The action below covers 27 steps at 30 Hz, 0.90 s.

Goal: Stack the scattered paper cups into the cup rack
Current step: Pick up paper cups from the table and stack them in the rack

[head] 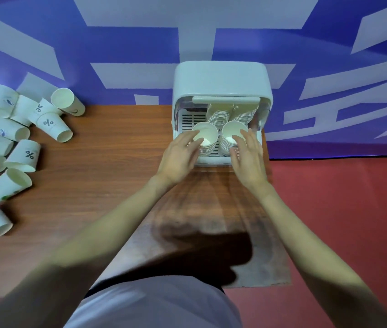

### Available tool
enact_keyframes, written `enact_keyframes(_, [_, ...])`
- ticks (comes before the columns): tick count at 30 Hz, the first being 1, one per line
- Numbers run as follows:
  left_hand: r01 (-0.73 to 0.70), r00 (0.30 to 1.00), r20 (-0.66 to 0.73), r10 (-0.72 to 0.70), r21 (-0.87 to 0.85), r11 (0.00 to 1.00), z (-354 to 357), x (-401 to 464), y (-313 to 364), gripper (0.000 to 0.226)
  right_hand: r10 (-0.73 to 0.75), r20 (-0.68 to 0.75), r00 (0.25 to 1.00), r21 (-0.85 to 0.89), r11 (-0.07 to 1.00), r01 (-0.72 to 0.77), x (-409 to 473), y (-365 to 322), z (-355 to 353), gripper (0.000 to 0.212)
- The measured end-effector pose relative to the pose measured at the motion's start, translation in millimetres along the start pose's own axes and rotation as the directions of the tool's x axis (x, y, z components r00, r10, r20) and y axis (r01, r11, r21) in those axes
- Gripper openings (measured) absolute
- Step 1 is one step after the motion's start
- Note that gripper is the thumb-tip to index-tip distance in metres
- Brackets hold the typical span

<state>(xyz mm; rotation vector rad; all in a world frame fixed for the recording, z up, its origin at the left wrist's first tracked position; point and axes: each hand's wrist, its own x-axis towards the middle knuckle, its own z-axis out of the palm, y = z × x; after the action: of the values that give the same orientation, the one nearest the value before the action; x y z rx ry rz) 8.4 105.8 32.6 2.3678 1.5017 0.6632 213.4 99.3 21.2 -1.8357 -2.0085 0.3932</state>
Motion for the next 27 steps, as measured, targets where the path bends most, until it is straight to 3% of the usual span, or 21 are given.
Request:
enact_keyframes(7, [0.144,0.985,-0.084,-0.148,-0.055,0.988,-27,-67,-28,0.033,-0.108,0.026,0.994,0.039,0.993,0.107,-36,-58,8,0.041])
enact_keyframes(14, [0.323,0.942,-0.086,-0.326,-0.038,0.945,-77,-164,-97,0.035,-0.158,0.287,0.945,-0.008,0.986,0.167,-79,-145,70,0.049])
enact_keyframes(21, [0.569,0.800,-0.190,-0.570,-0.065,0.820,-139,-268,-192,0.038,-0.289,0.503,0.815,0.019,0.946,0.324,-89,-267,141,0.055])
enact_keyframes(27, [0.712,0.639,-0.324,-0.698,-0.094,0.696,-189,-347,-265,0.036,-0.385,0.587,0.712,0.114,0.910,0.398,-83,-375,206,0.058])
